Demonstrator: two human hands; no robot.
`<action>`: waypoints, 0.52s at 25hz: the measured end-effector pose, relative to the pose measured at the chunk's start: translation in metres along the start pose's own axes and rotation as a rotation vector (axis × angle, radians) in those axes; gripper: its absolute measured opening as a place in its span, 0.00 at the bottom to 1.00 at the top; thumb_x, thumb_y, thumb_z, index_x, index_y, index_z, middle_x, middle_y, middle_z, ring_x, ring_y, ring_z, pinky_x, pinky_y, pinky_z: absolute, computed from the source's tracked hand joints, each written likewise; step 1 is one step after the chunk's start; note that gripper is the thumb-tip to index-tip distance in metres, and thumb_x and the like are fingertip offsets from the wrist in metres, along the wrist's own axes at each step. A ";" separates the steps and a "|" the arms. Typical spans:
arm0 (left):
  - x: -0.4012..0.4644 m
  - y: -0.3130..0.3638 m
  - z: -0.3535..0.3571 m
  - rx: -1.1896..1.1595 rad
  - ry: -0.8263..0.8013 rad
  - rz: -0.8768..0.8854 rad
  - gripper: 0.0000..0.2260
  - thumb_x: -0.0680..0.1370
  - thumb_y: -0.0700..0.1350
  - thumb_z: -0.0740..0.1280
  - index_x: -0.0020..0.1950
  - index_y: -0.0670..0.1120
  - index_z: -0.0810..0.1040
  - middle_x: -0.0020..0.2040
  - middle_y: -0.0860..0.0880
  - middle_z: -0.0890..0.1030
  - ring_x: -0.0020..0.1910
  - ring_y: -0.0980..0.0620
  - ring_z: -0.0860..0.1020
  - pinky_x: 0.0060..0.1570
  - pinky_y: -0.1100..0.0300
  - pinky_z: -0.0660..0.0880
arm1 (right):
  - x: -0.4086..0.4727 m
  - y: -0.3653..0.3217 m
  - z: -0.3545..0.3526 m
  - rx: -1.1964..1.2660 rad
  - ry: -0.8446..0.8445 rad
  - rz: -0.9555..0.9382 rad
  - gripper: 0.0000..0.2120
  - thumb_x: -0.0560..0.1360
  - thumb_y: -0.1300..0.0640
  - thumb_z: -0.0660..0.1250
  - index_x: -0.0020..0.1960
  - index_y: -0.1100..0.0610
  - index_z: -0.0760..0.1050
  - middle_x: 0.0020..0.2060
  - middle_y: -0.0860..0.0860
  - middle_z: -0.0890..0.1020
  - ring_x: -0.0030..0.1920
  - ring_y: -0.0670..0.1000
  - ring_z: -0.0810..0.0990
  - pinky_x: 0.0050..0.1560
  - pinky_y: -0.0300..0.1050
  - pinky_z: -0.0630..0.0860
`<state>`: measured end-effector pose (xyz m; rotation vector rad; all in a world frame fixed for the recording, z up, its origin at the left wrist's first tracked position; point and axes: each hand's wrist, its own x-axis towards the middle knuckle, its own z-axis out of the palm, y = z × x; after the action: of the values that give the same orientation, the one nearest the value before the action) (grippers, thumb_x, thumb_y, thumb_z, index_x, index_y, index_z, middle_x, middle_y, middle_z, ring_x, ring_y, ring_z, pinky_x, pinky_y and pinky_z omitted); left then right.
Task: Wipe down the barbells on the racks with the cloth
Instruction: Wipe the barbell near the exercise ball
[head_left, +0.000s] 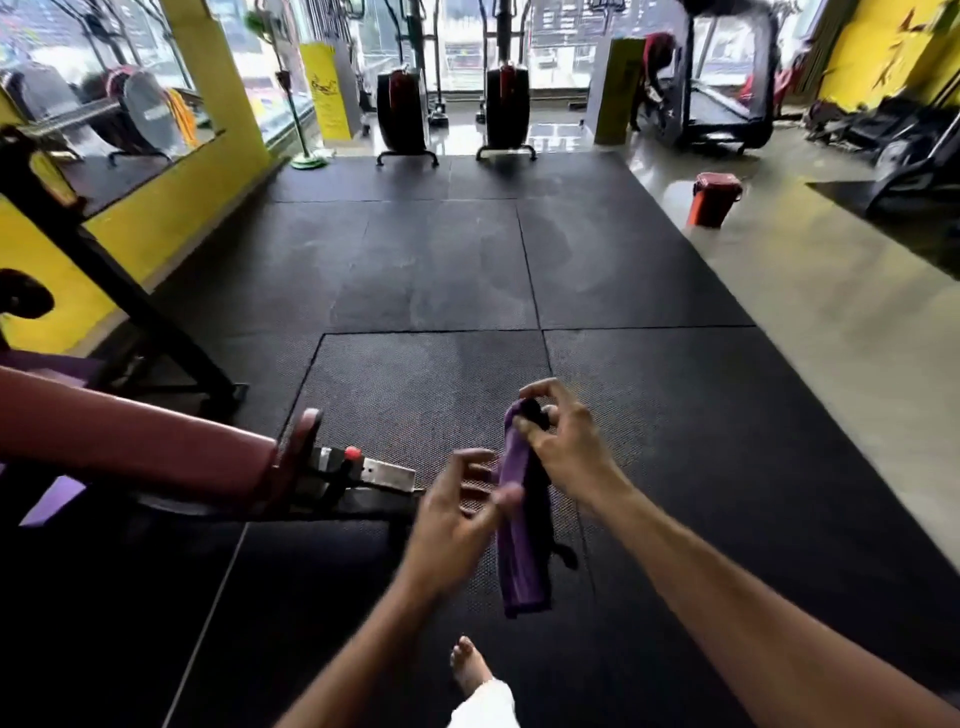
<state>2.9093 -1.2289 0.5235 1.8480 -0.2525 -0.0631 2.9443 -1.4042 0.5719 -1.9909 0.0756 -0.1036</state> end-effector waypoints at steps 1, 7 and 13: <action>0.015 0.004 0.018 -0.026 -0.036 -0.011 0.28 0.69 0.62 0.75 0.65 0.56 0.73 0.55 0.56 0.82 0.51 0.59 0.82 0.49 0.60 0.79 | 0.031 0.004 0.006 -0.055 0.021 -0.029 0.10 0.79 0.57 0.69 0.57 0.46 0.72 0.43 0.47 0.82 0.41 0.44 0.84 0.37 0.40 0.82; 0.203 -0.021 0.018 0.033 -0.116 -0.040 0.26 0.71 0.52 0.72 0.68 0.64 0.72 0.55 0.56 0.81 0.55 0.56 0.81 0.57 0.47 0.79 | 0.210 0.009 -0.014 -0.101 -0.019 -0.030 0.12 0.76 0.48 0.73 0.57 0.48 0.76 0.43 0.44 0.81 0.43 0.41 0.83 0.41 0.35 0.79; 0.393 -0.024 -0.043 0.198 -0.293 0.115 0.15 0.78 0.41 0.69 0.57 0.59 0.72 0.49 0.56 0.80 0.40 0.57 0.79 0.42 0.57 0.76 | 0.393 0.032 -0.059 -0.241 -0.283 0.067 0.10 0.75 0.49 0.74 0.44 0.54 0.78 0.40 0.55 0.84 0.37 0.54 0.84 0.35 0.52 0.84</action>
<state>3.3028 -1.2631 0.5467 2.0143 -0.5868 -0.2375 3.3285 -1.5108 0.5819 -2.2207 -0.0300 0.2407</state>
